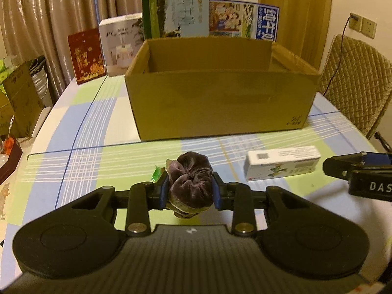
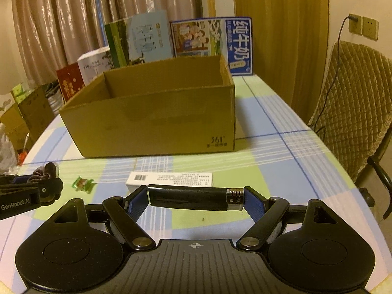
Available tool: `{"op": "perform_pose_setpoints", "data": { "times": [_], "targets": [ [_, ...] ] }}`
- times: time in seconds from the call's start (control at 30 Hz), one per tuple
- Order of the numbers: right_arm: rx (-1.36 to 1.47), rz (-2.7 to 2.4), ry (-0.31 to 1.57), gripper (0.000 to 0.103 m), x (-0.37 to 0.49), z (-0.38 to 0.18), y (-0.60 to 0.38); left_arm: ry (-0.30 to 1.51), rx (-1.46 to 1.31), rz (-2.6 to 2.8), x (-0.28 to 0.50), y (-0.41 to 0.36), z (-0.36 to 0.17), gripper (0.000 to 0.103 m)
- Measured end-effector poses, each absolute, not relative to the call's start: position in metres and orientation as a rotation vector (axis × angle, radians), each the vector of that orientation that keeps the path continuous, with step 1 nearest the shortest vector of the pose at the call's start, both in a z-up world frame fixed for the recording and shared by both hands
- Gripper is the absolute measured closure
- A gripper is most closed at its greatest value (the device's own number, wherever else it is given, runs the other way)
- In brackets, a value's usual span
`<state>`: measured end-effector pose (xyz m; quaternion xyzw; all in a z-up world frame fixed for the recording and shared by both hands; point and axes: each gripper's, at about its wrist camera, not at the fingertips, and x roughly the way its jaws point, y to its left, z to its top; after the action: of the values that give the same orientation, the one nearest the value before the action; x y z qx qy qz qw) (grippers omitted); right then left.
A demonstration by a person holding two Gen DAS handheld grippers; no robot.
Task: Organize objects
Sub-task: 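Carry the scrunchie and lighter over the cardboard box with both grippers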
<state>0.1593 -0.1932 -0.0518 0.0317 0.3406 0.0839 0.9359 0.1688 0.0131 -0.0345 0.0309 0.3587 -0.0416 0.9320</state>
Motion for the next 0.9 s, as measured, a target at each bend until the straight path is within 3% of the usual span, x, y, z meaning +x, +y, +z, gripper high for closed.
{"op": "perform_pose_setpoints", "data": {
  "times": [0.9],
  "targets": [
    [0.11, 0.161, 0.641, 0.024, 0.123, -0.013, -0.22, 0.686, 0.085, -0.096, 0.129, -0.011, 0.013, 0.074]
  ]
}}
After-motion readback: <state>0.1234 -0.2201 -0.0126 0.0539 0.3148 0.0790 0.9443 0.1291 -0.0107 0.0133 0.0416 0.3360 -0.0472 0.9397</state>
